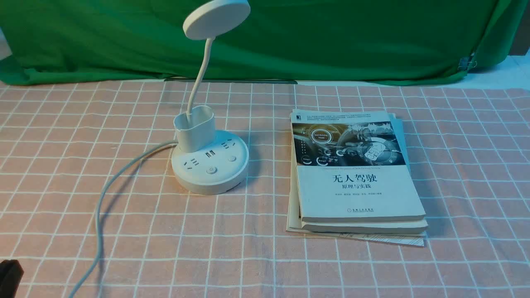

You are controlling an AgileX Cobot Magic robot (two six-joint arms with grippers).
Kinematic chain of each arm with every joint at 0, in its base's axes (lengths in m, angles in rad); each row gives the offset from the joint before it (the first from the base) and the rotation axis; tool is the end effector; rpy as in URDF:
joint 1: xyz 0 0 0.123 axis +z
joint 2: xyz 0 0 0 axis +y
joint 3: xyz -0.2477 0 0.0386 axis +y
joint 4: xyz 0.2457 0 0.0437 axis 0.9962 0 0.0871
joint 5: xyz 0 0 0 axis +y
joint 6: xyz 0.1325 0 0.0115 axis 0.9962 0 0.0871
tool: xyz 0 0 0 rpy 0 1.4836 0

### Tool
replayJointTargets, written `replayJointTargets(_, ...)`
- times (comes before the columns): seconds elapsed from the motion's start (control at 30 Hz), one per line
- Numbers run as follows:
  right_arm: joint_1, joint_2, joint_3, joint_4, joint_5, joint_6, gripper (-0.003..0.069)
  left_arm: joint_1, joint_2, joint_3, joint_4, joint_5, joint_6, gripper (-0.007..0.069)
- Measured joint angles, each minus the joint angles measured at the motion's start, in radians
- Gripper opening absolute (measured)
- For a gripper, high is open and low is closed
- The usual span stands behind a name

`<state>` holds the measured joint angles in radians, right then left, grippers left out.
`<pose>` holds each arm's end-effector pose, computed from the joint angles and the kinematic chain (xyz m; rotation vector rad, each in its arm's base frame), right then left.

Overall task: Turn on the table lamp on the pink coffee tablecloth with your hand.
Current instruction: 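Press the power button on the lamp base to turn the lamp on with the left gripper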

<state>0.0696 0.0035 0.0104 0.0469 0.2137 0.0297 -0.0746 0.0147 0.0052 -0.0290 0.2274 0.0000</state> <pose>0.1300 0.0104 0.1841 -0.0023 1.7123 0.1164 0.1303 -0.0106 0.1828 0.0449 1.7309 -0.0814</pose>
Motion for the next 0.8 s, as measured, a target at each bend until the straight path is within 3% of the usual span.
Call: replayJointTargets(0.8,0.000,0.000,0.000,0.000,0.000,0.000,0.0241,0.000,0.000,0.000,0.023,0.000,0.000,0.0021)
